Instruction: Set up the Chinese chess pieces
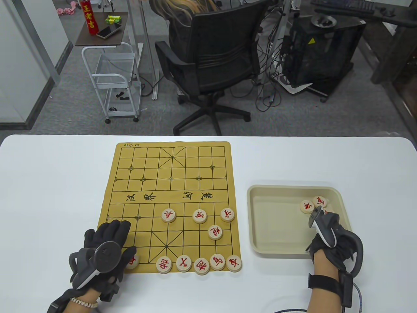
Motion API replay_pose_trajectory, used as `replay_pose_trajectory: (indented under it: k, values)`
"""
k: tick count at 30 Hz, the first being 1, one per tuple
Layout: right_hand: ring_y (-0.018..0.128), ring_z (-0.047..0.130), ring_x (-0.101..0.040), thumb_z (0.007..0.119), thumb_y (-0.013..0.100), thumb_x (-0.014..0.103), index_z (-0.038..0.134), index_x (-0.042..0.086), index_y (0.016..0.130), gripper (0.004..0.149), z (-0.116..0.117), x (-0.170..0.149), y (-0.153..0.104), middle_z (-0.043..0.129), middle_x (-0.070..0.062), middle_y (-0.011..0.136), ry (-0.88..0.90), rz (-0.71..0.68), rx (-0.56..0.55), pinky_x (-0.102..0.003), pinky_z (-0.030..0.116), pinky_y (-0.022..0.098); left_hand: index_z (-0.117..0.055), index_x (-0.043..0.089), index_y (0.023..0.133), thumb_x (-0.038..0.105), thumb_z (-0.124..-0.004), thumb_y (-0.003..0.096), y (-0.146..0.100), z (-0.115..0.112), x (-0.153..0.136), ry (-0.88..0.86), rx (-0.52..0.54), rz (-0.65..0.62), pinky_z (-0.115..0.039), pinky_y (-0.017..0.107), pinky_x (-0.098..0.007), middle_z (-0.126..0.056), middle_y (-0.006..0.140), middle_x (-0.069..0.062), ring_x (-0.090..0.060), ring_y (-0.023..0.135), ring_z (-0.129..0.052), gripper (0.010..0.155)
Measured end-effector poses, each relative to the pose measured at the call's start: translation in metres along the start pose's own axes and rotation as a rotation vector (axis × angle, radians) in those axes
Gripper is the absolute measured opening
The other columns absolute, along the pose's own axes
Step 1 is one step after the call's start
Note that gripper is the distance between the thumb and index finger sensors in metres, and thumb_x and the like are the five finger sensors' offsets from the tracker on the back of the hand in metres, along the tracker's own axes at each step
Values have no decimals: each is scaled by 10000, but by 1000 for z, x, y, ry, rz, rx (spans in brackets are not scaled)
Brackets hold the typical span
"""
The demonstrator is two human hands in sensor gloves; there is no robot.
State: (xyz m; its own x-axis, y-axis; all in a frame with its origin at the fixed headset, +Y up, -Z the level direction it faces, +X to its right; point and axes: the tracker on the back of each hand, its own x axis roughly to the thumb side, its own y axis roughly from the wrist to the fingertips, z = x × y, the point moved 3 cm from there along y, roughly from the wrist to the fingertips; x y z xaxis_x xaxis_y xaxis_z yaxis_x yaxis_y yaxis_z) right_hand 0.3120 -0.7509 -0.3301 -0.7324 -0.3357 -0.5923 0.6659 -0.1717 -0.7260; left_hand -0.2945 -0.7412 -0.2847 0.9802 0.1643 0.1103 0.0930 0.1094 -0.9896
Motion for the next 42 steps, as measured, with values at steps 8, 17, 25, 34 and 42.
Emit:
replay_pose_trajectory:
  k: [8,17,25,34,42]
  values:
    - [493,928,-113,988,308,578,788,238,842,664,-3,-17,-2,903,-62,876,176,-26,-127,-373,835,414,-512,298,1078,532,-846,380,1,0,0,-2,-4,-1,-410,728,-743,-591,1158,-129,-469,1069,-634,809]
    - [500,921,-118,985,308,582,773,245,852,675,-54,11,-72,890,-58,887,338,-287,-347,-380,828,427,-511,297,1079,531,-847,380,1,0,1,-10,-1,-13,-410,727,-743,-593,1157,-129,-469,1068,-636,810]
    - [522,921,-119,979,311,585,759,256,868,683,-83,91,-190,883,-43,898,427,-743,-514,-382,826,449,-512,297,1079,530,-848,380,-1,1,2,-10,9,-27,-409,727,-744,-594,1157,-128,-468,1069,-636,809]
    - [528,924,-117,974,309,590,756,260,876,691,-53,152,-257,884,-35,898,399,-1011,-554,-383,829,457,-512,298,1079,532,-847,380,-2,-1,6,15,7,-40,-411,727,-744,-598,1156,-127,-468,1067,-640,810]
    - [539,923,-112,978,308,590,745,264,886,704,-44,154,-255,877,-29,905,443,-1056,-566,-378,829,464,-530,281,1076,542,-846,377,-3,4,46,-112,-36,-134,-444,719,-737,-640,1141,-123,-461,1050,-683,811]
